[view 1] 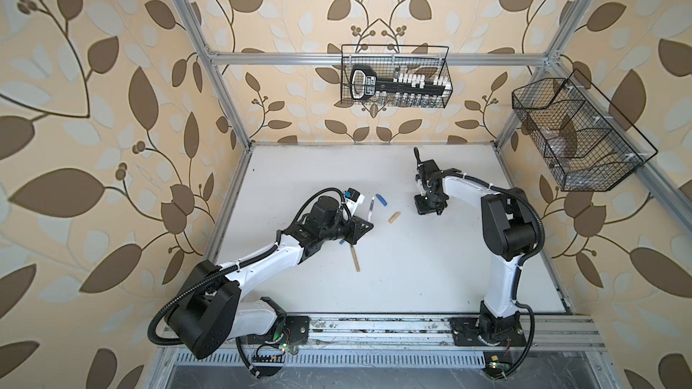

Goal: Insert the pens into the pen caps
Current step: 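Lower the right gripper onto the pink cap and grasp it, then carry the pink cap with the right gripper to the pen tip in the left gripper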

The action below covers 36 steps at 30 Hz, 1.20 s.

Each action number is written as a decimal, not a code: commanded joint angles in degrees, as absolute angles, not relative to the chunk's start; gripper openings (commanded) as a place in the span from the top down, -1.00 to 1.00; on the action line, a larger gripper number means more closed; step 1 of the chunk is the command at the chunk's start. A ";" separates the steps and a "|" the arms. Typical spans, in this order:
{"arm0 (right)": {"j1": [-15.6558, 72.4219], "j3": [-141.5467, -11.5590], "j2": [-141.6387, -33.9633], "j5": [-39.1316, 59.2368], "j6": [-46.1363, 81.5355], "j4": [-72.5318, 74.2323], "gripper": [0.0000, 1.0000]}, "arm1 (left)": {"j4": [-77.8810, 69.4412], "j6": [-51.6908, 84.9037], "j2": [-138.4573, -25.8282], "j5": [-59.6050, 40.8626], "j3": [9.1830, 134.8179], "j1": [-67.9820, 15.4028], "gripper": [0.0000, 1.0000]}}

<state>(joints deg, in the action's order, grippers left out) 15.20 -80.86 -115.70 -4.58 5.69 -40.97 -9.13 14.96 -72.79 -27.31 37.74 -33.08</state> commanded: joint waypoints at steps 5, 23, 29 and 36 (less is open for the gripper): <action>14.55 -82.71 -118.91 -5.90 3.69 -42.23 0.15 | -11.67 14.94 -71.97 -30.10 38.30 -33.66 1.00; 15.68 -79.89 -118.48 -5.84 4.39 -40.53 0.49 | -12.21 15.13 -72.76 -30.67 38.34 -34.01 1.00; 15.65 -74.56 -114.18 -2.81 6.02 -35.47 0.60 | -10.94 13.66 -74.35 -31.99 39.49 -35.17 1.00; 15.14 -66.44 -106.58 1.67 8.34 -29.09 0.65 | -7.92 10.74 -77.17 -29.84 41.89 -39.38 1.00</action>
